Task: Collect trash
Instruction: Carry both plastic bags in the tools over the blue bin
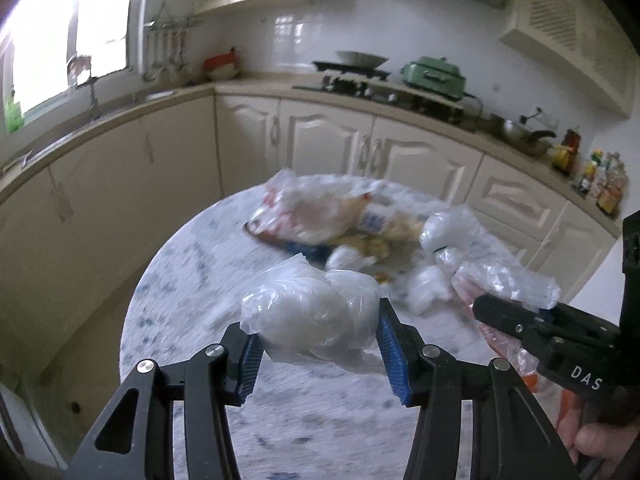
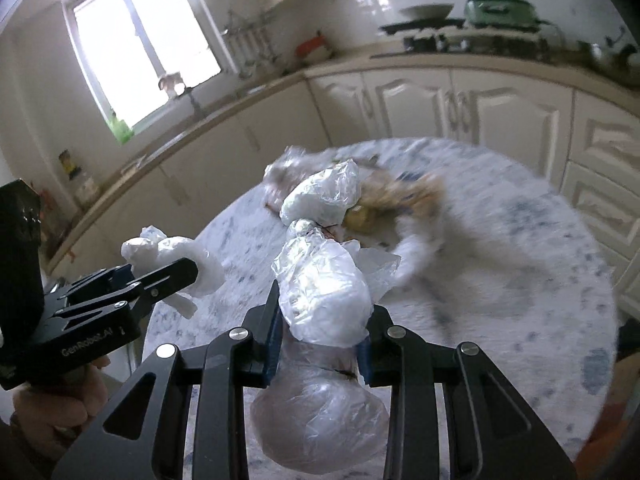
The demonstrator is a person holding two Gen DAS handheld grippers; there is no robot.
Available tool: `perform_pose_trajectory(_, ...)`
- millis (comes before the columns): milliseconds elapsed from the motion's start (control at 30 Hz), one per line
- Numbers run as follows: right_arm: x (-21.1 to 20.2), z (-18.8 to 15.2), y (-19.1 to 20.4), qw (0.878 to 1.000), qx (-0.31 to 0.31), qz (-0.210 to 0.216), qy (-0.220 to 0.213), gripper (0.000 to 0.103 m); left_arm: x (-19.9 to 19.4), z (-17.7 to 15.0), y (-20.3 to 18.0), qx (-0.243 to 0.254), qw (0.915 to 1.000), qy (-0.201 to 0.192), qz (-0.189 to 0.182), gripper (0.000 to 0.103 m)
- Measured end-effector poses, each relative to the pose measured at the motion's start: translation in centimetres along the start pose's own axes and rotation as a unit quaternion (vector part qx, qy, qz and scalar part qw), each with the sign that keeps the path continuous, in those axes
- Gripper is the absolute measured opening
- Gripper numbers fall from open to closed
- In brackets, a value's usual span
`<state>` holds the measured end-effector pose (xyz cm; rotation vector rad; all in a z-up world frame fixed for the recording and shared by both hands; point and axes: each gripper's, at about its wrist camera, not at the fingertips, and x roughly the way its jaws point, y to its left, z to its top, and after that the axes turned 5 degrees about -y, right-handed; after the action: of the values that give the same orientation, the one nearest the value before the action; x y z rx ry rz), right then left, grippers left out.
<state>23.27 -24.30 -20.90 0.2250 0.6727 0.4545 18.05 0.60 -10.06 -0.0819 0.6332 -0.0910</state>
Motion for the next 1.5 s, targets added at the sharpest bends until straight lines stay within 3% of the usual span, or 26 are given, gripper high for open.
perform_pose_trajectory(400, -9.7, 1.5, -4.9, 0.993, 0.034, -0.069, -0.085, 0.03, -2.3, 1.8, -7.6, 0.068, 0.9949, -0.035, -0.065, 0.048)
perform_pose_trajectory(733, -17.3, 0.7, -11.2, 0.976, 0.09, -0.143, -0.14, 0.03, -1.3, 2.5, -14.0, 0.126, 0.9818, -0.05, -0.133, 0.048)
perform_pose_trajectory(1033, -23.4, -2.5, -18.7, 0.948, 0.155, -0.227, -0.159, 0.03, 3.7, 3.0, -21.4, 0.17, 0.9623, -0.019, -0.211, 0.048)
perform_pose_trajectory(1200, -25.0, -5.2, -23.5, 0.927, 0.188, -0.291, -0.142, 0.03, 7.8, 2.9, -26.6, 0.193, 0.9494, 0.016, -0.247, 0.048)
perform_pose_trajectory(1333, -25.0, -7.3, -27.1, 0.915, 0.221, -0.313, -0.124, 0.03, 11.5, 2.9, -30.6, 0.214, 0.9391, 0.045, -0.265, 0.048)
perform_pose_trajectory(1500, -24.2, -9.0, -30.7, 0.909, 0.246, -0.32, -0.106, 0.03, 16.6, 2.6, -36.5, 0.24, 0.9269, 0.088, -0.275, 0.048)
